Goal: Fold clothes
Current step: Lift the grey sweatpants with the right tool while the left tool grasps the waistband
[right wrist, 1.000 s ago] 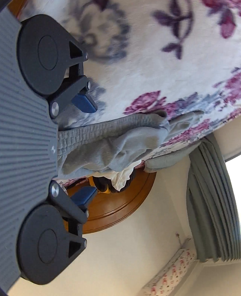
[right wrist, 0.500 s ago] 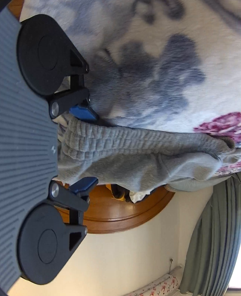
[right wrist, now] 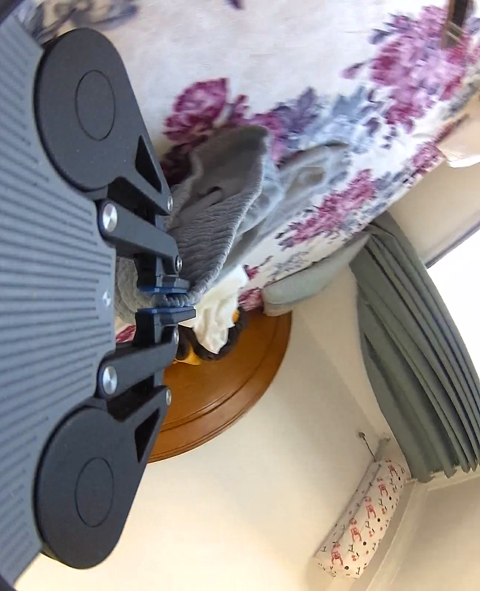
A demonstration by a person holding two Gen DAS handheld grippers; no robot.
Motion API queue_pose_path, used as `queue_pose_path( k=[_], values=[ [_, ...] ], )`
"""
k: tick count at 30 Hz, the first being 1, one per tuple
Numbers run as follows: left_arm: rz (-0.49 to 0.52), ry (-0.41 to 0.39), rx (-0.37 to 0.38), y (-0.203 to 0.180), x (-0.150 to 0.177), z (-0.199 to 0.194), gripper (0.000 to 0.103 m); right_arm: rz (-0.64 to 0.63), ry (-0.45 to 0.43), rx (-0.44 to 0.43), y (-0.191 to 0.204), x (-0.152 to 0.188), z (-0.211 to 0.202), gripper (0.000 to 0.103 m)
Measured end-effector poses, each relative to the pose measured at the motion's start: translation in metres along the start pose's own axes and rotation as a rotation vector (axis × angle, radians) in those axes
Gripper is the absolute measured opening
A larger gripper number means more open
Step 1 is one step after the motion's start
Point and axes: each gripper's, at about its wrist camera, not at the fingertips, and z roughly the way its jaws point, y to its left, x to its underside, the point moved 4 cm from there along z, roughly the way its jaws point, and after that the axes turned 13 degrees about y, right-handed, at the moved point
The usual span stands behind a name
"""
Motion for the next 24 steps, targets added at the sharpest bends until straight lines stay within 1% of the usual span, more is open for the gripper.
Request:
queue_pose_path(
  k=[2,5,7,8,10,11,12,13,14,16,18,19,20,21,23,24],
  values=[
    [0.002,-0.030,0.013,0.002,0.001,-0.008,0.103,0.036,-0.046,0.002,-0.026,-0.015,-0.001,0.006],
    [0.035,-0.103,0.026,0.003,0.006,-0.022,0.103,0.111,-0.137,-0.023,-0.065,-0.066,-0.036,0.006],
    [0.074,-0.158,0.028,0.002,0.010,-0.031,0.103,0.133,-0.185,-0.036,-0.096,-0.083,-0.047,0.006],
    [0.107,-0.198,0.023,-0.001,0.012,-0.037,0.103,0.144,-0.210,-0.041,-0.108,-0.092,-0.055,0.006],
    [0.176,-0.279,0.014,-0.008,0.017,-0.048,0.103,0.169,-0.277,-0.048,-0.131,-0.120,-0.087,0.006],
    [0.207,-0.315,0.012,-0.011,0.019,-0.053,0.103,0.178,-0.298,-0.046,-0.141,-0.129,-0.096,0.006],
    [0.257,-0.372,0.012,-0.017,0.023,-0.061,0.103,0.187,-0.319,-0.045,-0.150,-0.138,-0.106,0.006],
    [0.312,-0.434,0.016,-0.024,0.029,-0.071,0.103,0.199,-0.355,-0.045,-0.161,-0.151,-0.126,0.006],
    [0.351,-0.476,0.020,-0.029,0.033,-0.079,0.103,0.204,-0.374,-0.050,-0.168,-0.157,-0.139,0.006],
    [0.459,-0.598,0.027,-0.043,0.042,-0.098,0.103,0.214,-0.414,-0.058,-0.182,-0.168,-0.165,0.006],
    [0.528,-0.672,0.017,-0.054,0.046,-0.111,0.103,0.211,-0.472,-0.049,-0.194,-0.184,-0.193,0.006],
    [0.565,-0.710,0.004,-0.062,0.042,-0.119,0.103,0.212,-0.488,-0.041,-0.200,-0.187,-0.202,0.006],
    [0.579,-0.727,0.007,-0.064,0.041,-0.122,0.103,0.232,-0.502,-0.051,-0.207,-0.193,-0.212,0.006],
    [0.594,-0.755,0.021,-0.067,0.037,-0.128,0.103,0.251,-0.516,-0.061,-0.214,-0.198,-0.223,0.006],
    [0.619,-0.808,0.072,-0.070,0.030,-0.142,0.103,0.267,-0.540,-0.083,-0.223,-0.205,-0.236,0.006],
    [0.618,-0.830,0.114,-0.068,0.026,-0.150,0.103,0.272,-0.558,-0.093,-0.227,-0.209,-0.245,0.006]
  ],
)
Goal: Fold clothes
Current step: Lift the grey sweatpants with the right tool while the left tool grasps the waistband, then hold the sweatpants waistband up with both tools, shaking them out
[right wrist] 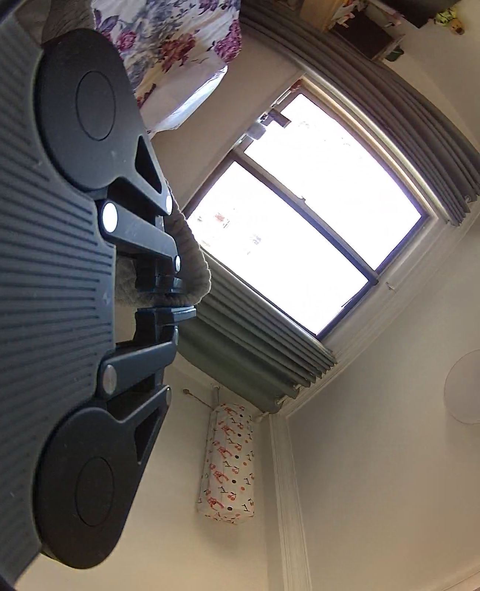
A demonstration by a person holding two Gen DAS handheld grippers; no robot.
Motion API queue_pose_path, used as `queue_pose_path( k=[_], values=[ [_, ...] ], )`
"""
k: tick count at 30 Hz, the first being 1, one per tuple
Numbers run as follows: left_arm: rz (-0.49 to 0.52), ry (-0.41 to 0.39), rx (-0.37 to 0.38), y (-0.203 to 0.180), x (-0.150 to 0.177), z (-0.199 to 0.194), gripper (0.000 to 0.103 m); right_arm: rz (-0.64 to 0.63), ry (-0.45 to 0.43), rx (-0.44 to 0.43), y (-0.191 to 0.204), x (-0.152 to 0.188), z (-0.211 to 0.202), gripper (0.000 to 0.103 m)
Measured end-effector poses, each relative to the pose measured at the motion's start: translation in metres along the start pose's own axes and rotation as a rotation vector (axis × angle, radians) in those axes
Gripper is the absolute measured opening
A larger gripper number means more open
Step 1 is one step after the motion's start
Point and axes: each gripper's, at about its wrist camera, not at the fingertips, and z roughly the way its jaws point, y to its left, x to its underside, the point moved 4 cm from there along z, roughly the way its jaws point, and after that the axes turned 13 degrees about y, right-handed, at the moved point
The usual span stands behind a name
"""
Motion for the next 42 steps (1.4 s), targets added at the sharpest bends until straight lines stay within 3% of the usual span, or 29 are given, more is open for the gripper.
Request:
queue_pose_path(
  k=[6,10,11,12,14,15,20,23,31,42],
  values=[
    [-0.111,-0.176,0.121,0.036,-0.043,-0.017,0.103,0.007,-0.048,0.010,-0.009,-0.026,-0.016,0.006],
    [-0.182,-0.248,0.314,0.053,-0.064,-0.016,0.102,0.010,-0.071,0.011,-0.020,-0.038,-0.026,0.006],
    [-0.207,-0.253,0.356,0.058,-0.067,-0.011,0.090,0.009,-0.076,0.014,-0.022,-0.040,-0.029,0.006],
    [-0.220,-0.252,0.381,0.062,-0.067,-0.009,0.064,0.008,-0.081,0.017,-0.025,-0.042,-0.031,0.006],
    [-0.243,-0.232,0.402,0.065,-0.069,0.001,0.038,0.012,-0.091,0.032,-0.033,-0.046,-0.036,0.006],
    [-0.252,-0.219,0.386,0.066,-0.071,0.006,0.029,0.023,-0.093,0.039,-0.038,-0.047,-0.039,0.006],
    [-0.267,-0.276,0.296,0.077,-0.075,0.010,0.019,0.069,-0.097,0.052,-0.067,-0.057,-0.050,0.006],
    [-0.265,-0.315,0.156,0.099,-0.087,0.002,0.018,0.128,-0.075,0.036,-0.089,-0.060,-0.051,0.006],
    [-0.185,-0.337,-0.166,0.144,-0.149,-0.001,0.017,0.395,-0.028,-0.167,-0.124,-0.030,-0.044,0.006],
    [0.002,-0.365,-0.452,0.129,-0.214,0.003,0.017,0.765,-0.142,-0.535,-0.097,0.022,-0.028,0.011]
  ],
)
